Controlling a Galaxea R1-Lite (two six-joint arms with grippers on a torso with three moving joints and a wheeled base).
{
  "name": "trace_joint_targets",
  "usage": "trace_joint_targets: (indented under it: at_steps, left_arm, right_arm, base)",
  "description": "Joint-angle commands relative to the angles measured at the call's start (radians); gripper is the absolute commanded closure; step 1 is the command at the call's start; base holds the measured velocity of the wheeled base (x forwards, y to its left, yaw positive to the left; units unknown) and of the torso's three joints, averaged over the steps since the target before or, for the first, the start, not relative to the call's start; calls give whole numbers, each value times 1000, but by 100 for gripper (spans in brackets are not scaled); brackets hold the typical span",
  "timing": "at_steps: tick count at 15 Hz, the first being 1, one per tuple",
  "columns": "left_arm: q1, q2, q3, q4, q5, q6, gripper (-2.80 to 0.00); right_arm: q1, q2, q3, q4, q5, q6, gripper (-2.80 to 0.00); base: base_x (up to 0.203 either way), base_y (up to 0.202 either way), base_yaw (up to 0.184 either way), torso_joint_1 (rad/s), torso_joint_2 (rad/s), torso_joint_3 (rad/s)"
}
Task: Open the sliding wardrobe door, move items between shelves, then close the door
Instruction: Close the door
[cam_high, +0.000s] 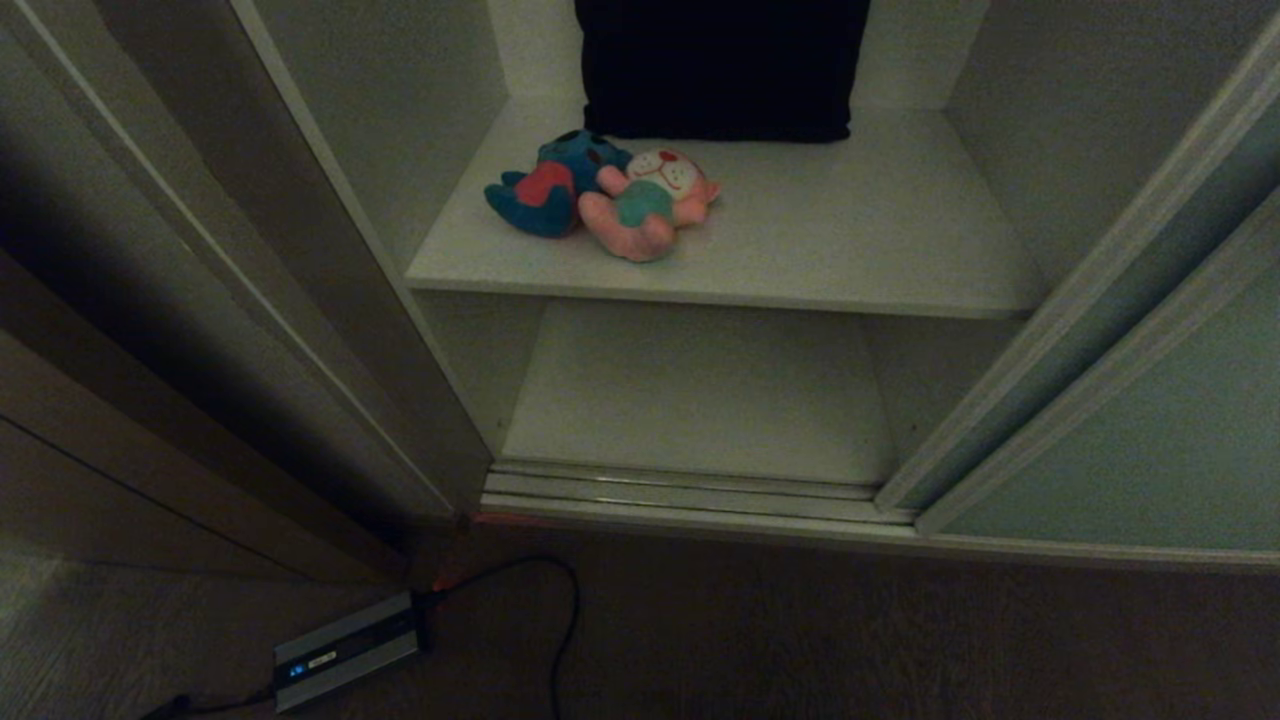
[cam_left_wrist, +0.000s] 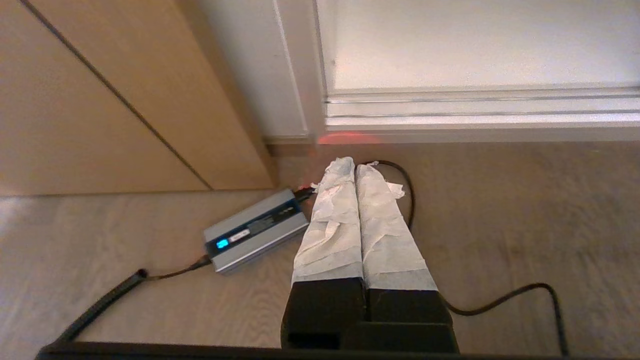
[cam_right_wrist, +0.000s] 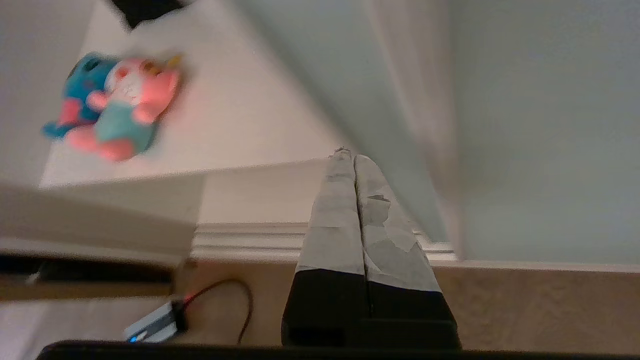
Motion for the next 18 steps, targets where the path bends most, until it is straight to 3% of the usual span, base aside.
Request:
trace_joint_targets:
  at_steps: [1,4,7,10,18]
  left_arm:
    - [2,2,-1,1,0,1,0]
    - [2,2,-1,1,0,1,0]
    - [2,2,0,0,0,1,0]
    - [2,2,-1,1,0,1,0]
    - [2,2,-1,1,0,1,0]
  right_arm:
    - [70,-25,11,2,-2,3,0]
    - [210,-88,49,5,-37,3,0]
    - [246,-218,111,9,-62,18,0]
    - [221,-216,107,3,-79,84,0]
    - [109,-111,85,-97,-87,98,0]
  base:
    - [0,0,0,0,0,0]
    - [0,0,0,0,0,0]
    - [0,0,0,0,0,0]
    - [0,0,0,0,0,0]
    - [0,0,0,0,0,0]
